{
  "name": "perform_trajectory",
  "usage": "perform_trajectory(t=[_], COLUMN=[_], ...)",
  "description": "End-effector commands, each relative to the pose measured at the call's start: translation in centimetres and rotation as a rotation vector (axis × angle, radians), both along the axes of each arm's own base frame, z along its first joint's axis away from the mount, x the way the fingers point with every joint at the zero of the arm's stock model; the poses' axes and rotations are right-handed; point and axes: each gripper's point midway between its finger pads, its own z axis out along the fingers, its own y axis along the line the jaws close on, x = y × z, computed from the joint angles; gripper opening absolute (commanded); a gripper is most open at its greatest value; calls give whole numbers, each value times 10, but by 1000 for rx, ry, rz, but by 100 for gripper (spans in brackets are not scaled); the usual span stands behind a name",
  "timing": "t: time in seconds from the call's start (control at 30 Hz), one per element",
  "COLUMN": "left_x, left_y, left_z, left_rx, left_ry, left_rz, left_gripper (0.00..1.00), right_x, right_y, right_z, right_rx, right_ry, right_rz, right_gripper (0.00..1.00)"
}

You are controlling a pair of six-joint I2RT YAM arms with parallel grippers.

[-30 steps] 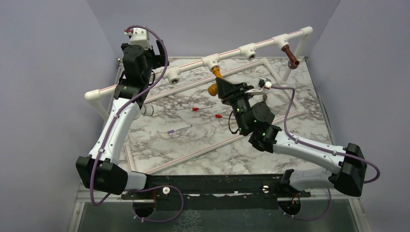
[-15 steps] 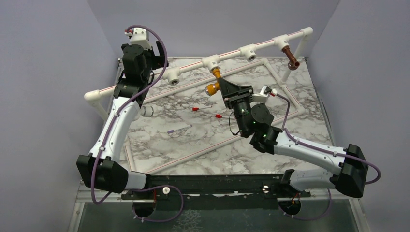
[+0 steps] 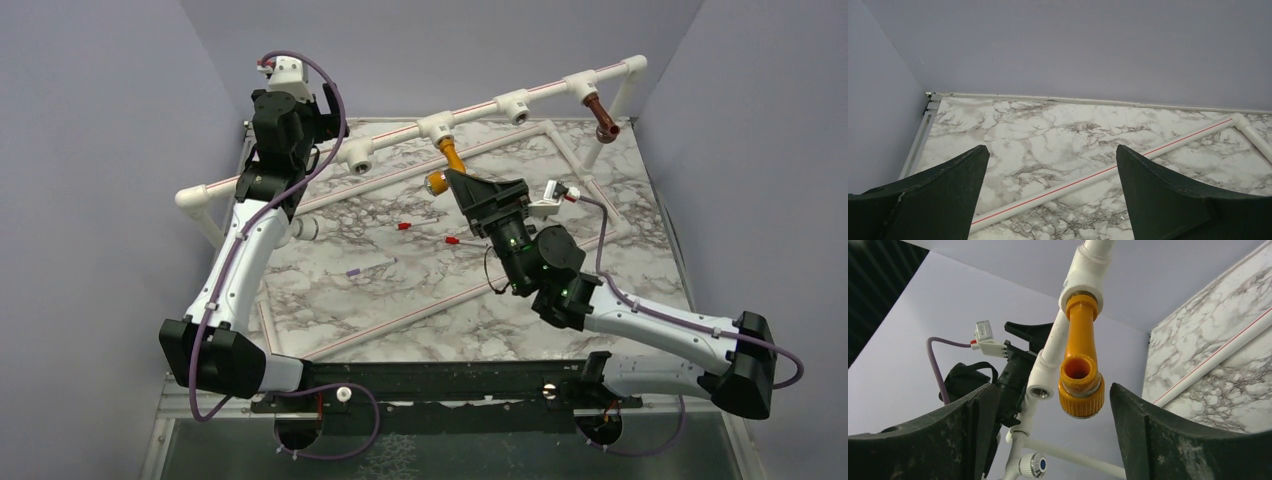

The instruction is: Install the water faucets

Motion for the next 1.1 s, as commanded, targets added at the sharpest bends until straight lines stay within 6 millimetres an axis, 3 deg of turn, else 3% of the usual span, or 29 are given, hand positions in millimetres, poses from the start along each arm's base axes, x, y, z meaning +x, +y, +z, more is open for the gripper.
perform_trajectory(t=[0.0,0.3,0.57,0.8,1.07], left_x=[-9,-9,-9,-9,-8], left_y=[0,1,0,0,-2], left_z=[-81,-81,-81,-81,-83], left_rx=[29,30,28,26,22], left_ry=[255,252,254,254,258], left_rz=[-18,-16,-19,-21,-30], left_gripper=[99,99,99,99,99], right_x=[-8,-8,-15,-15,-13], right_y=[-12,-48,-60,-54,-42], right_z=[-3,3,29,30,7], right_rx=[-125,-527,-1003,-1507,-1984], right_ry=[-37,-136,-456,-711,-1044], right_rz=[-10,-136,-174,-117,-26], right_gripper=[87,90,90,90,90])
